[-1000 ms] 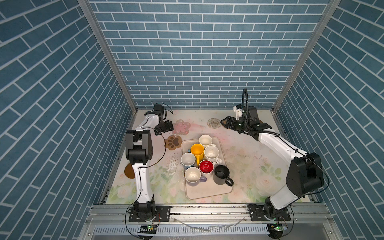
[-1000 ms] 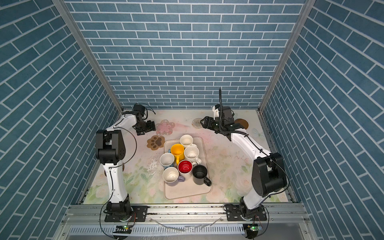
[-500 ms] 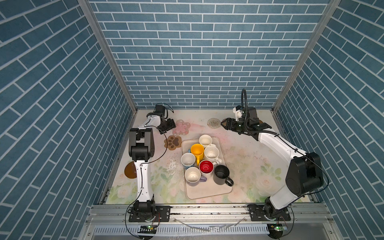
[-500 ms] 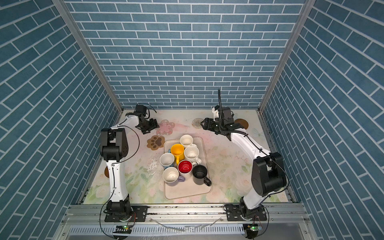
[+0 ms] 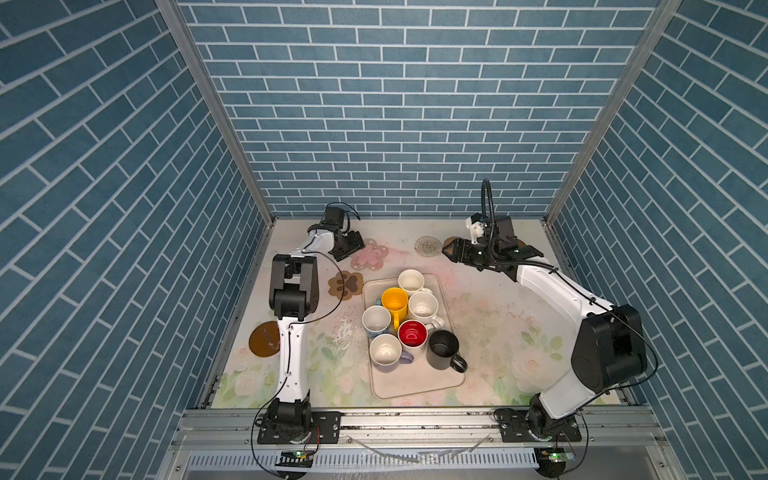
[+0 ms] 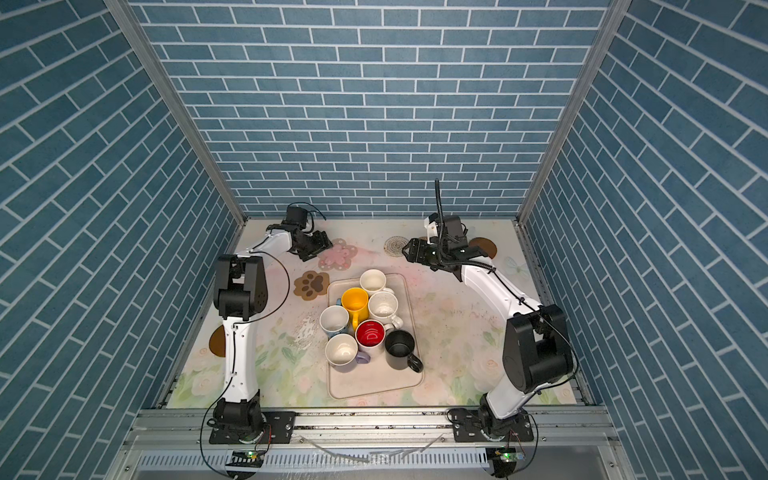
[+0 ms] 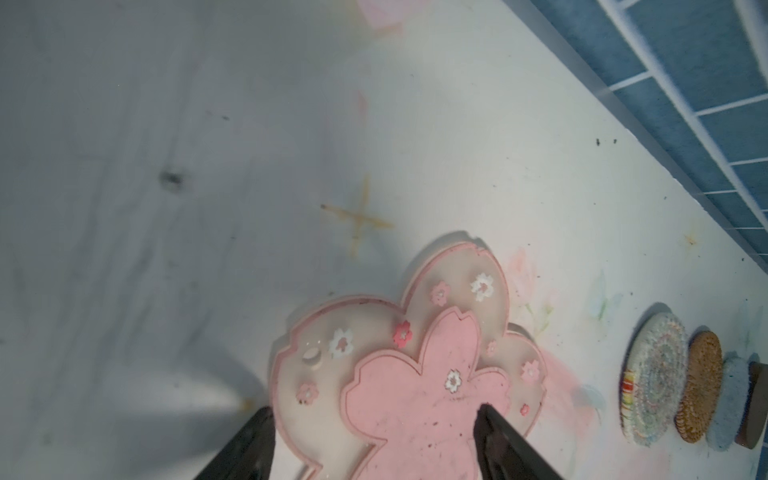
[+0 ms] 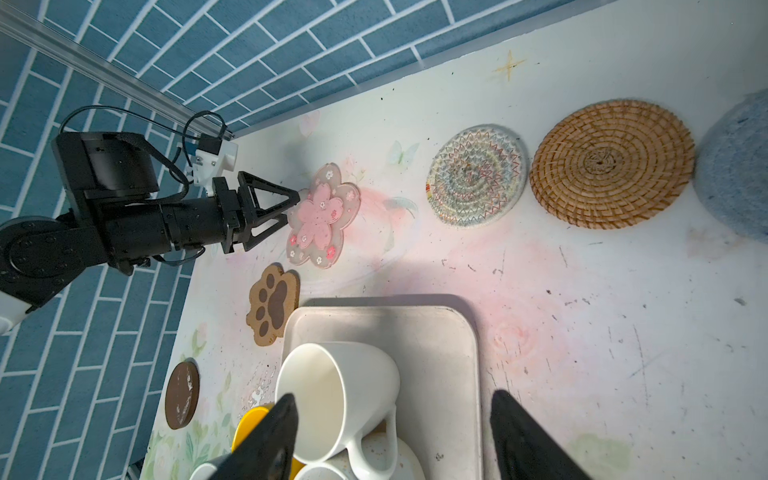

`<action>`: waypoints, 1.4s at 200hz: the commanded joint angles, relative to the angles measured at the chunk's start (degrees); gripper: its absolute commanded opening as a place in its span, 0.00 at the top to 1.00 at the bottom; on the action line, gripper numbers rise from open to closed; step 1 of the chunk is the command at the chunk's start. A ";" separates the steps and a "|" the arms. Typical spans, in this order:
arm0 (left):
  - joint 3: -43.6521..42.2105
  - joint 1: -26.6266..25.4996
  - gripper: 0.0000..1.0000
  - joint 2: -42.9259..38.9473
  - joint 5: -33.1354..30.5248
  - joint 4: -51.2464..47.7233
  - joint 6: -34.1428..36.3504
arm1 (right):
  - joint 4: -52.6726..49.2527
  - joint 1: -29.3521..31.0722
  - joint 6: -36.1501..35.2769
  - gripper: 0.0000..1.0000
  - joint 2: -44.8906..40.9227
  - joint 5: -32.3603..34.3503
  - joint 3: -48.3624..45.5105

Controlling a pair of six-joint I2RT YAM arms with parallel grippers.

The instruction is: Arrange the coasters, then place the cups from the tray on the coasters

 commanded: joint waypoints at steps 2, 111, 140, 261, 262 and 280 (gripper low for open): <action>-0.59 -2.60 0.24 3.99 1.40 -1.58 -2.78 | -1.79 -0.26 -2.25 0.27 -1.64 0.72 2.40; 7.94 -6.46 0.22 5.10 -1.11 -4.99 -5.16 | -2.16 -0.66 -2.60 0.27 -2.76 0.02 1.35; 8.60 -6.46 0.17 1.14 -3.97 -7.57 -2.45 | -2.75 -0.51 -3.52 0.27 -2.72 1.31 1.82; -19.88 -6.46 0.01 -31.29 -16.29 -5.48 4.83 | -5.78 3.41 -6.12 0.27 -8.31 7.77 0.55; -20.19 -6.46 0.01 -31.61 -16.34 -5.48 4.83 | -5.82 3.48 -6.12 0.27 -8.40 7.85 0.49; -26.39 -6.46 0.01 -36.87 -17.81 -4.46 4.66 | -5.66 4.45 -6.03 0.28 -9.98 9.07 -0.83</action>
